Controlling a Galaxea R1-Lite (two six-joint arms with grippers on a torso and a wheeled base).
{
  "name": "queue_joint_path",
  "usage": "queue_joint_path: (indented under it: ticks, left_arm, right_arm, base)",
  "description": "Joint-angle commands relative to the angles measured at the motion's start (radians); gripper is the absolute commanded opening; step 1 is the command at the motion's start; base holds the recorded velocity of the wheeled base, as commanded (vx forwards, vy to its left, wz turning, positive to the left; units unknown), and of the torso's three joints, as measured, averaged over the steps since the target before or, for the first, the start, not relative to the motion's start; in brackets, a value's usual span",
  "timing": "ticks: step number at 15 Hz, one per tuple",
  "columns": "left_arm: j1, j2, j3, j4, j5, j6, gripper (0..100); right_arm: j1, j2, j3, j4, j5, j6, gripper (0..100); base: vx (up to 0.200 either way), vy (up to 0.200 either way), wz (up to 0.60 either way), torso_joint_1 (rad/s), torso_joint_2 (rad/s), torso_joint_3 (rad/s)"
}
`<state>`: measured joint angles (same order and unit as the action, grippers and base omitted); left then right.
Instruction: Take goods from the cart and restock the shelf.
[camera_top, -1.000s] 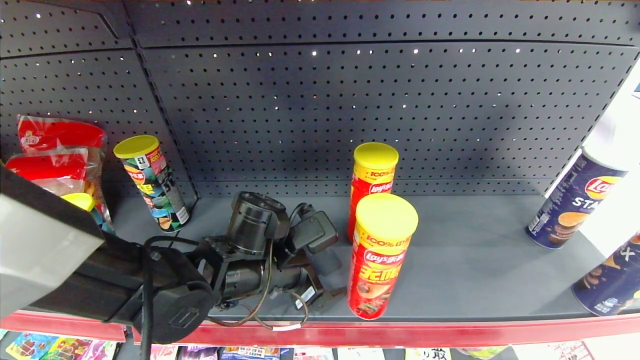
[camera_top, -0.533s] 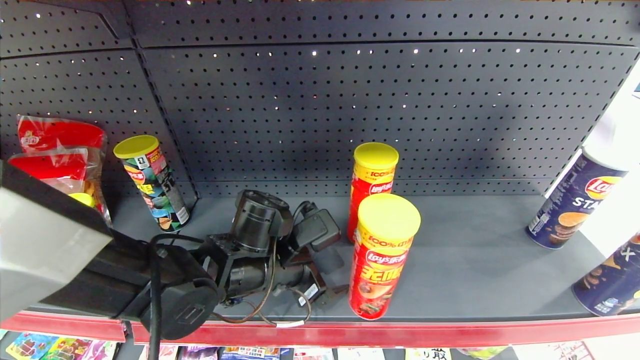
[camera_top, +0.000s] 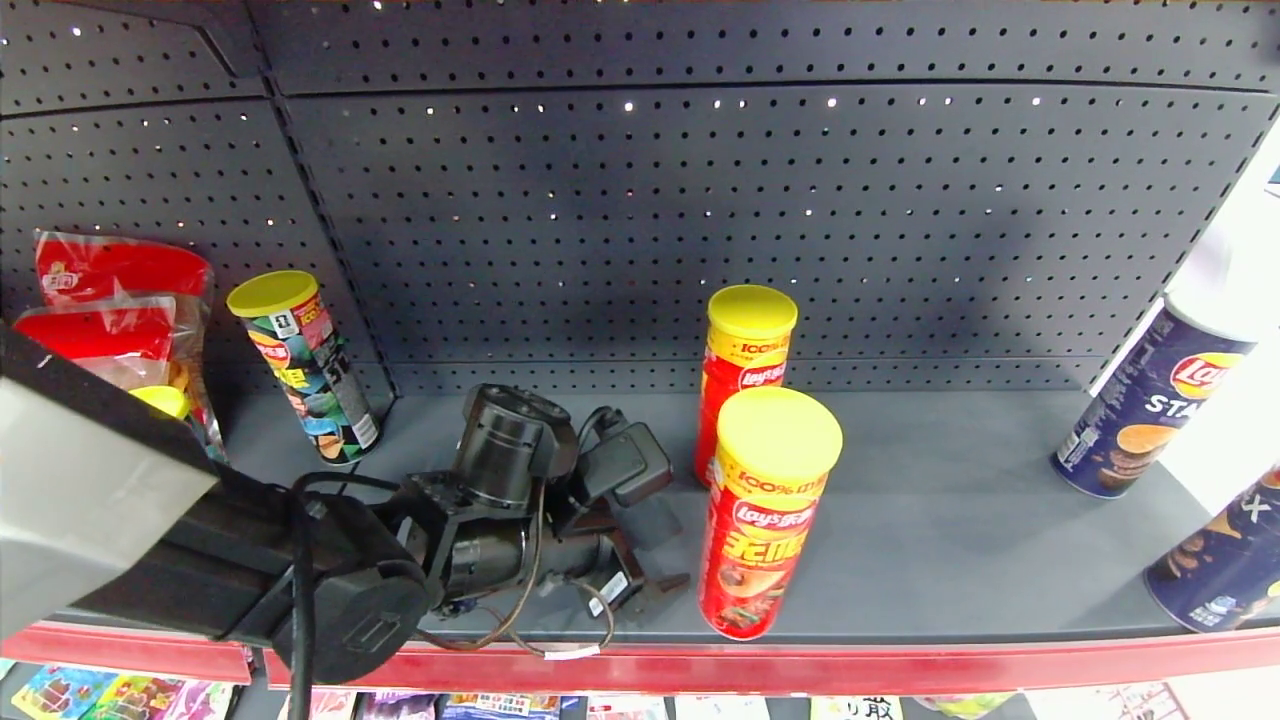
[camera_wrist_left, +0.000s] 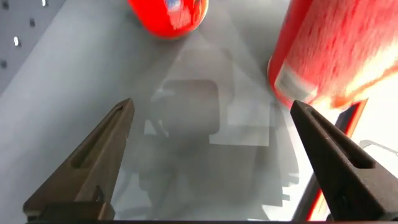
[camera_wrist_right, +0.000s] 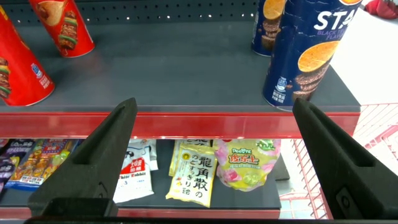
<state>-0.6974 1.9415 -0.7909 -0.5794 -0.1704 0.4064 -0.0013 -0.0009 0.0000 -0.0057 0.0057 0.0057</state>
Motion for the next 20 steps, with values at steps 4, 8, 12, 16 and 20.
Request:
queue_joint_path:
  ticks: [4,8,12,16,20]
  left_arm:
    - [0.101,-0.251,0.186,-0.004,0.000,-0.032,100]
    - [0.144,-0.693,0.386,0.072,0.006,-0.138,100]
    - [0.191,-1.268,0.371,0.506,0.088,-0.313,100]
    - [0.308,-1.718,0.200,1.213,0.207,-0.446,100]
    - [0.486,-1.839,0.226,1.360,0.385,-0.535,100]
  right_arm:
    - [0.000,0.001,0.000,0.000,0.000,0.000,100]
    - [0.000,0.001,0.000,0.000,0.000,0.000,100]
    - [0.000,0.001,0.000,0.000,0.000,0.000,100]
    - [0.000,0.001,0.000,0.000,0.000,0.000,100]
    - [0.000,0.001,0.000,0.000,0.000,0.000,100]
  base:
    - [0.000,0.000,0.00,0.000,0.00,0.000]
    - [0.000,0.000,0.00,0.000,0.00,0.000]
    - [0.000,0.000,0.00,0.000,0.00,0.000]
    - [0.000,0.000,0.00,0.000,0.00,0.000]
    - [0.000,0.000,0.00,0.000,0.00,0.000]
